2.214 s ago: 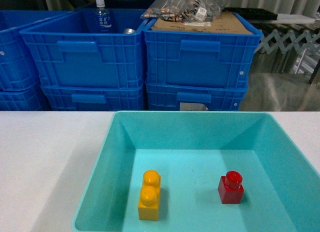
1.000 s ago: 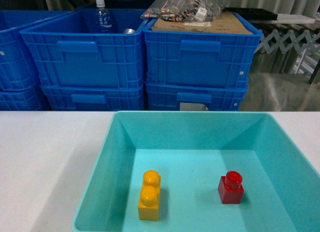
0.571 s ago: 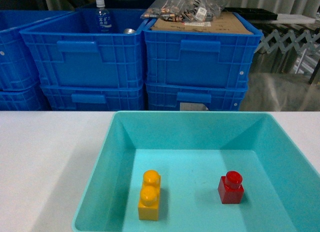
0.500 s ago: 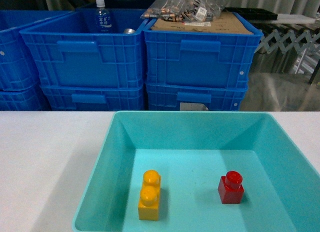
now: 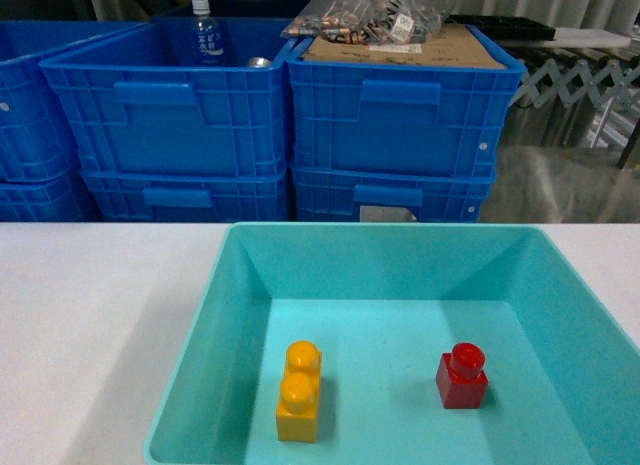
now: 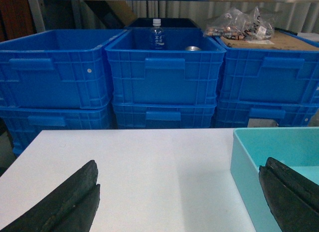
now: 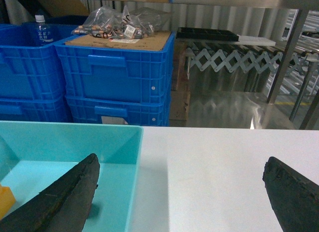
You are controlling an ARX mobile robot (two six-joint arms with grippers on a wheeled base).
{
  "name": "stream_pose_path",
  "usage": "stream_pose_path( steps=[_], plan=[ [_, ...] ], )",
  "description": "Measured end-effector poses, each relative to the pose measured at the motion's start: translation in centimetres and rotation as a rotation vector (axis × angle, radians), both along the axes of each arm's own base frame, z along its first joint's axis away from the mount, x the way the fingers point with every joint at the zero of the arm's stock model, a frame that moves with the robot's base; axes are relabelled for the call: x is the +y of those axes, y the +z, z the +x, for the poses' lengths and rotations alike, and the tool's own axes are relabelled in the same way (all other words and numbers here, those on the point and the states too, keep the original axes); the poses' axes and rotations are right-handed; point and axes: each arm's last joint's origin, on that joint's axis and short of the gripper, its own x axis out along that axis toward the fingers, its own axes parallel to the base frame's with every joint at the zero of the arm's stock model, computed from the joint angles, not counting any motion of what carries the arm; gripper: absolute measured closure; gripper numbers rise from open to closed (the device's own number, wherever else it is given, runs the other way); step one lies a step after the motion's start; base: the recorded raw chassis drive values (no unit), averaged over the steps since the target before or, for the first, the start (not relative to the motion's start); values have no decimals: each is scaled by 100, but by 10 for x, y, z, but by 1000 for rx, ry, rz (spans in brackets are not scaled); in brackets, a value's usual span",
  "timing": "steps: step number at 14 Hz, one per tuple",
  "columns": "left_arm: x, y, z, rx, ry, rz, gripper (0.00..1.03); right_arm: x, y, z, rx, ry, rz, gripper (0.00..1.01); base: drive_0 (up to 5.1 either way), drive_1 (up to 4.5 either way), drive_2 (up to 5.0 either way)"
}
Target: Pick red block from blue box to shelf
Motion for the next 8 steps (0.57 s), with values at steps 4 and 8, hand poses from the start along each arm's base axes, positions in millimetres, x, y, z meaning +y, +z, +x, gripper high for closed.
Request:
stream_pose_path(
  steps=[4, 8],
  plan=[
    [0, 0, 0, 0, 0, 0, 5, 0, 0, 0, 0, 0, 0, 3, 0, 0, 0],
    [0, 0, 0, 0, -1, 0, 5, 19, 12, 23, 181, 88, -51, 3, 0, 0, 0]
  ],
)
